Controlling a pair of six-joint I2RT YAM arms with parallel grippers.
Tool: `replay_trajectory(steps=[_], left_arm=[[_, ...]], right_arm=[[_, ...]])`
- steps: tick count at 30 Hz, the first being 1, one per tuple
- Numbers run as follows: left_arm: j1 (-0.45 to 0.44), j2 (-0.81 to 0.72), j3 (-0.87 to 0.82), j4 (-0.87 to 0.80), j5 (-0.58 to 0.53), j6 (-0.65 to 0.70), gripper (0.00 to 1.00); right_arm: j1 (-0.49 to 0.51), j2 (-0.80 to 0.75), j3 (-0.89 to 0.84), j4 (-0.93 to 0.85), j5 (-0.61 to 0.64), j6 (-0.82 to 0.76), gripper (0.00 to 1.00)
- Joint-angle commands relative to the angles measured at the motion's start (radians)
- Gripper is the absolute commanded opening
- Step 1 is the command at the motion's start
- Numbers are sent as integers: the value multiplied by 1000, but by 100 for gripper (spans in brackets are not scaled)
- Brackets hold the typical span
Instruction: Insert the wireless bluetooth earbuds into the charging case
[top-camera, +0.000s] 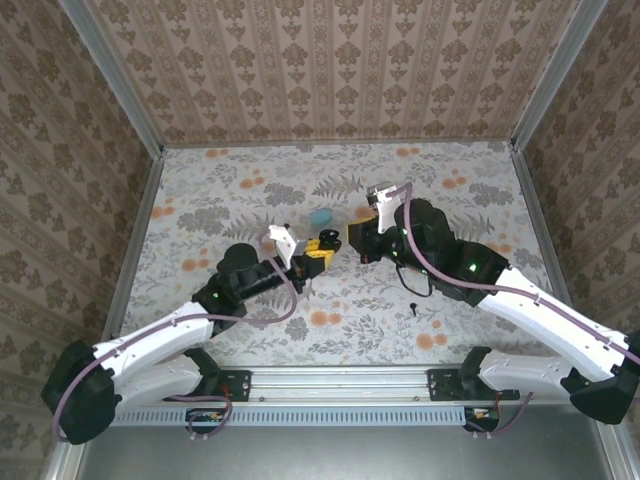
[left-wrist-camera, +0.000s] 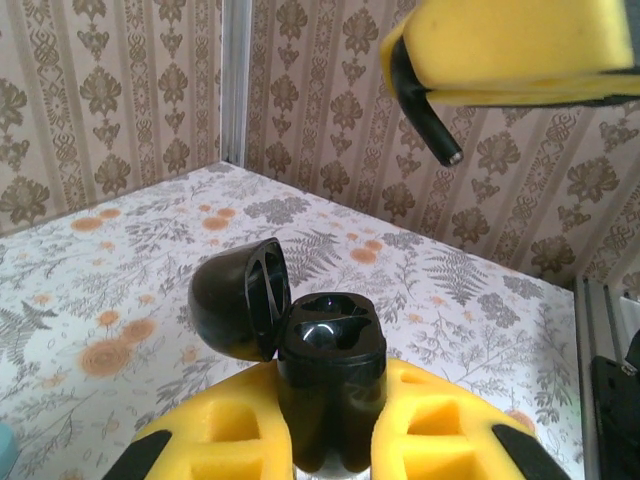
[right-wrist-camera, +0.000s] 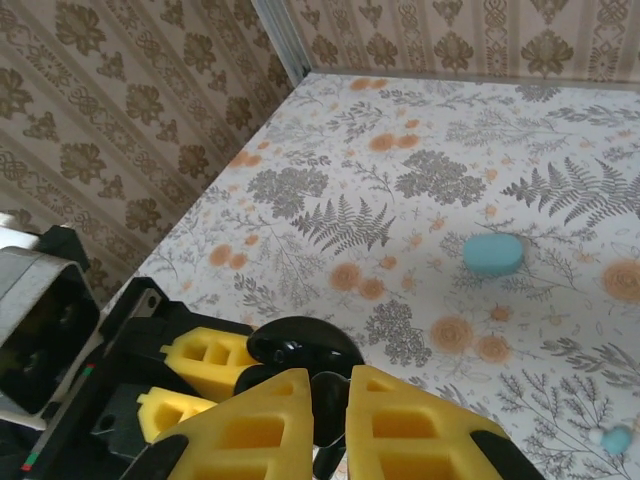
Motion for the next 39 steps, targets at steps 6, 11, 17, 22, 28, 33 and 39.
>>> replay_trajectory(steps=[6, 11, 17, 22, 28, 33, 39], left_arm=[[-8, 71, 24, 248, 9, -62, 0], [-7, 76, 2, 305, 58, -107, 0], [-7, 41, -15, 295, 68, -108, 0], [-8, 29, -24, 305, 74, -116, 0], [-10, 17, -38, 305, 82, -126, 0], [-15, 17, -42, 298, 78, -134, 0], [-21, 16, -26, 250, 68, -136, 0]], right_arm=[[2, -49, -64, 125, -42, -11, 11], [3, -57, -90, 186, -94, -16, 11], [0, -88, -125, 252, -121, -18, 10], [2, -97, -156, 299, -134, -32, 10], [3, -99, -180, 350, -168, -32, 10], [3, -111, -177, 352, -162, -88, 10], [2, -78, -137, 285, -160, -179, 10]])
